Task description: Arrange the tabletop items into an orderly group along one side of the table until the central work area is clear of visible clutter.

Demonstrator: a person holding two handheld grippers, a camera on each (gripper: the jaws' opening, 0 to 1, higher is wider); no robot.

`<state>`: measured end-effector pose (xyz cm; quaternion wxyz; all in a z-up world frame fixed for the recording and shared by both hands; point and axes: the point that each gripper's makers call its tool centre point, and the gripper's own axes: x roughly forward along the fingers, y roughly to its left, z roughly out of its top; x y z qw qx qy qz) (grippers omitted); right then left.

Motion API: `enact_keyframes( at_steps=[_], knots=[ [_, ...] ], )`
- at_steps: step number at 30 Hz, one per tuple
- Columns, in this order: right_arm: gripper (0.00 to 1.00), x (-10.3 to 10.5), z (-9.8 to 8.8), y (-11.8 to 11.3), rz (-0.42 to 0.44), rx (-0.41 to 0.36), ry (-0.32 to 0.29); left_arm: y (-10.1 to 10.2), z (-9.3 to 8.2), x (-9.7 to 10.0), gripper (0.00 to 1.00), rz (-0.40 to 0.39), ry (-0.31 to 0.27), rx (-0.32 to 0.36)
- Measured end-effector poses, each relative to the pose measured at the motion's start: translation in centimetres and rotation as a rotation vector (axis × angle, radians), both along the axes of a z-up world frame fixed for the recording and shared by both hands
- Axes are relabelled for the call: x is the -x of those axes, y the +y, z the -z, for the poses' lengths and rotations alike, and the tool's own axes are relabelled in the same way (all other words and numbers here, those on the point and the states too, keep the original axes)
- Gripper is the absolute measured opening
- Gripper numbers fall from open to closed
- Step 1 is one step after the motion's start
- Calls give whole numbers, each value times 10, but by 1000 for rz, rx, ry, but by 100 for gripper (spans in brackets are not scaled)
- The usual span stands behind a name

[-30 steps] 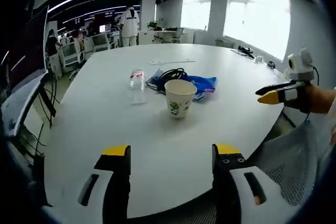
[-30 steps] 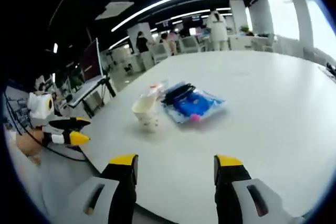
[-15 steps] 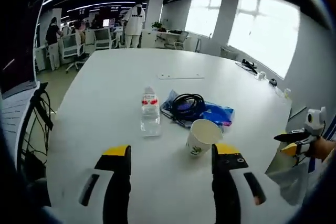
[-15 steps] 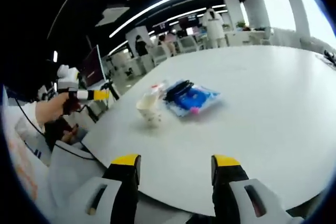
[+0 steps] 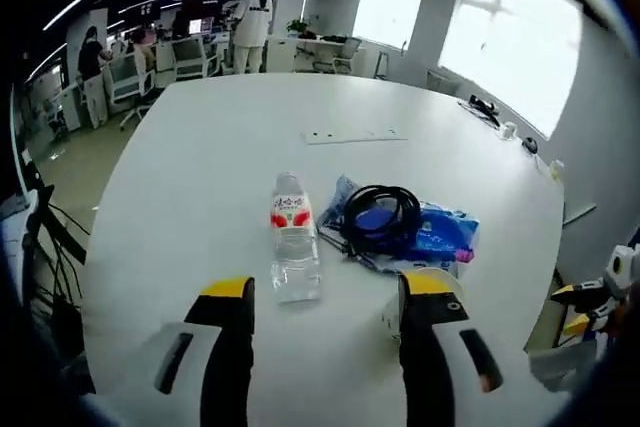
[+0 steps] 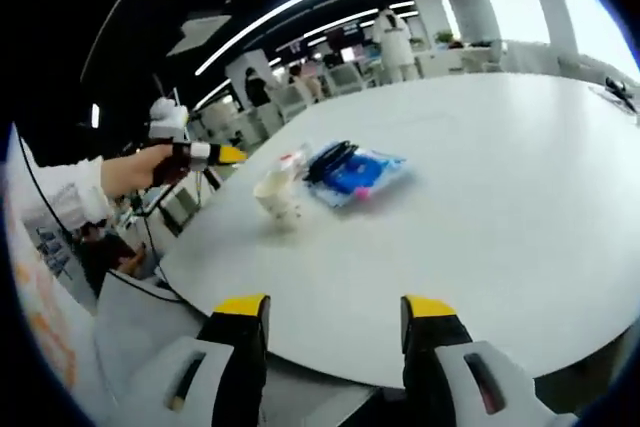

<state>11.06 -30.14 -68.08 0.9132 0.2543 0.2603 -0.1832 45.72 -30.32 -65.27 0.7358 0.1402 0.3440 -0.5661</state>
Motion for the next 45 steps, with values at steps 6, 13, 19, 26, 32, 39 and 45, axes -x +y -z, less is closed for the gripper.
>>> enact_keyframes(
  at_steps=[6, 13, 19, 26, 32, 39, 45],
  knots=[
    [53, 4, 6, -1, 23, -24, 10, -24, 17, -13, 53, -15, 33, -53],
    [50, 2, 9, -5, 43, -50, 8, -46, 40, -25, 52, 2, 30, -120],
    [48, 2, 14, -6, 55, -73, 8, -53, 67, -33, 51, -10, 60, -189],
    [48, 7, 23, -5, 82, -100, 22, -61, 84, -37, 51, -27, 69, -224],
    [48, 5, 28, -8, 101, -114, 22, -66, 96, -40, 50, 4, 42, -272],
    [48, 7, 27, -9, 113, -117, 21, -72, 111, -45, 50, -6, 37, -316],
    [47, 13, 32, -9, 120, -127, 33, -75, 111, -52, 49, -15, 13, -311]
  ],
)
